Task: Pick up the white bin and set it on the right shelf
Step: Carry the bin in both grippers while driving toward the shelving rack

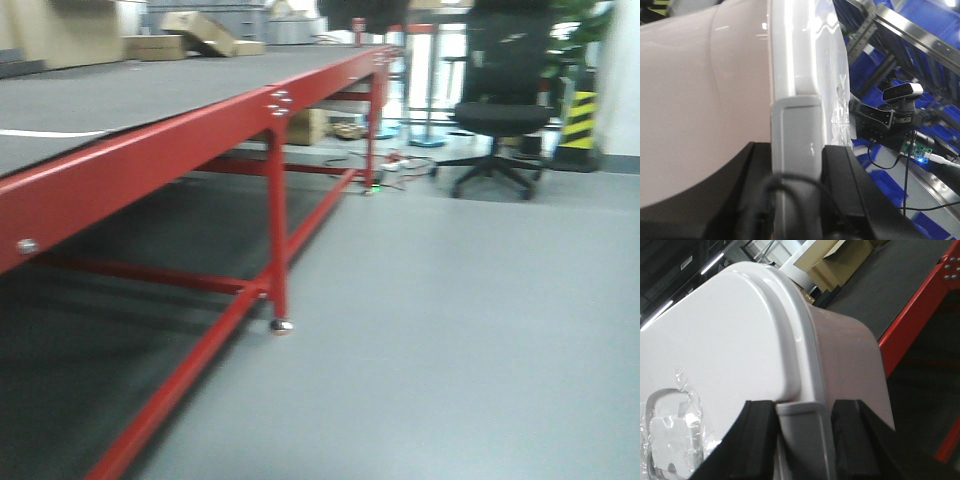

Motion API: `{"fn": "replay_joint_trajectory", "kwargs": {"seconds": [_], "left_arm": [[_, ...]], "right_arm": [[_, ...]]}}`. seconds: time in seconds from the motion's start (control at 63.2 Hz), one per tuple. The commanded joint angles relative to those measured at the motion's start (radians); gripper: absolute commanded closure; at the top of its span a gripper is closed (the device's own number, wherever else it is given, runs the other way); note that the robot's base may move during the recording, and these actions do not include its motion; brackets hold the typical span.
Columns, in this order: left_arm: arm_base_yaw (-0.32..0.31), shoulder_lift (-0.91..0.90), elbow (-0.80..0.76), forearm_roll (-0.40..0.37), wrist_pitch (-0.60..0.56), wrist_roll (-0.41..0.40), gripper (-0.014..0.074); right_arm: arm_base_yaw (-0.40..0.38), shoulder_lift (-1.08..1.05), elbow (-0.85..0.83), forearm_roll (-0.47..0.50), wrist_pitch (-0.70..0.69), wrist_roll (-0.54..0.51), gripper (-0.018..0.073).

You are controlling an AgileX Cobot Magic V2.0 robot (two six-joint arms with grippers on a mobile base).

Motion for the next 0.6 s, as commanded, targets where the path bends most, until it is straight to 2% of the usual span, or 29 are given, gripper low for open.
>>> {"fn": "replay_joint_trajectory", "kwargs": {"seconds": [0.0,0.586], "left_arm": [[-0.053,-0.038,-0.035,-0.148,0.257,0.011,0.0722],[-0.053,-0.038,-0.035,-0.148,0.257,0.011,0.0722]], "right_arm": [[0.044,-0.051,-0.031,0.098,0.204,-0.008,0.0498],[0.044,-0.051,-0.031,0.098,0.204,-0.008,0.0498]]}}
